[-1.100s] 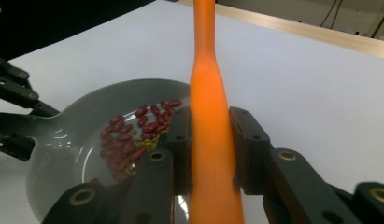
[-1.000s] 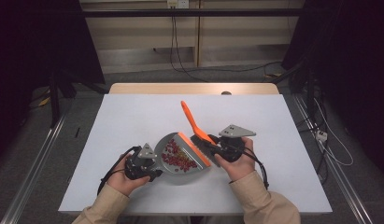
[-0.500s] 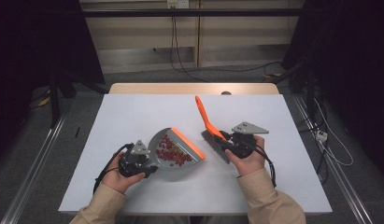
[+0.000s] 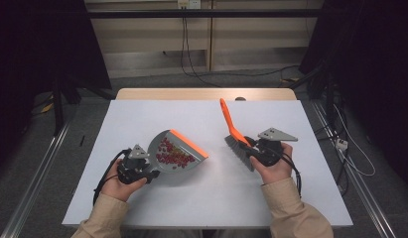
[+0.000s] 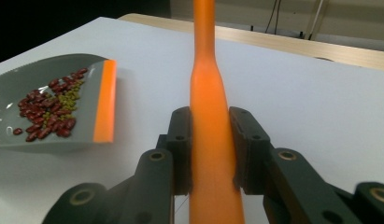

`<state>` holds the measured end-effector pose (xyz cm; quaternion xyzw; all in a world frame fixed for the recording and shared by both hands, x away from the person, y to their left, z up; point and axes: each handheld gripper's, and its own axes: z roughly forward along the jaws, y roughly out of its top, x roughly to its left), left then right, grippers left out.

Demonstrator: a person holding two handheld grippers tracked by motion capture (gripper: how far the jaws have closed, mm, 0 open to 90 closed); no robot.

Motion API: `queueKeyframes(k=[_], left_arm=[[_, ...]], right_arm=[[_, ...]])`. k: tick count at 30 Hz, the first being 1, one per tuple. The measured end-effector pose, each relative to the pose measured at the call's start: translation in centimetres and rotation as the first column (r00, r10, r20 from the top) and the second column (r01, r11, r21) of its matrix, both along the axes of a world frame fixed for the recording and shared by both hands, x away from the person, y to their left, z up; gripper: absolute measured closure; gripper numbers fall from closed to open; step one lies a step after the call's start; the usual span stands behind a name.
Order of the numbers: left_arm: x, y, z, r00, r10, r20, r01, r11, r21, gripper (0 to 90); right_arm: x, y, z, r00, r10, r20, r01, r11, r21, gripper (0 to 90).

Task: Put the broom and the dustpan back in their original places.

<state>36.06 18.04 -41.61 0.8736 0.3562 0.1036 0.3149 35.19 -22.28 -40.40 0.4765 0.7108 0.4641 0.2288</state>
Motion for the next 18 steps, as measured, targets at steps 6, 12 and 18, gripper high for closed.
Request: queueKeyframes(k=[6, 12, 18], left_arm=[[0.5, 0.7, -0.3, 0.9987, 0.050, -0.007, -0.050, 0.9987, -0.005, 63.2], [0.9, 1.4, -0.4, 0.9951, 0.098, -0.013, -0.098, 0.9952, -0.008, 63.2], [1.2, 1.9, -0.6, 0.9911, 0.132, -0.019, -0.132, 0.9913, -0.003, 63.3]], right_arm=[[-0.2, -2.0, -0.1, 0.9994, -0.035, 0.003, 0.035, 0.999, -0.009, 71.4], [-0.7, -4.1, -0.3, 0.9974, -0.072, -0.003, 0.072, 0.997, -0.014, 71.4], [-0.9, -5.8, -0.4, 0.9941, -0.109, 0.004, 0.109, 0.994, -0.022, 71.4]])
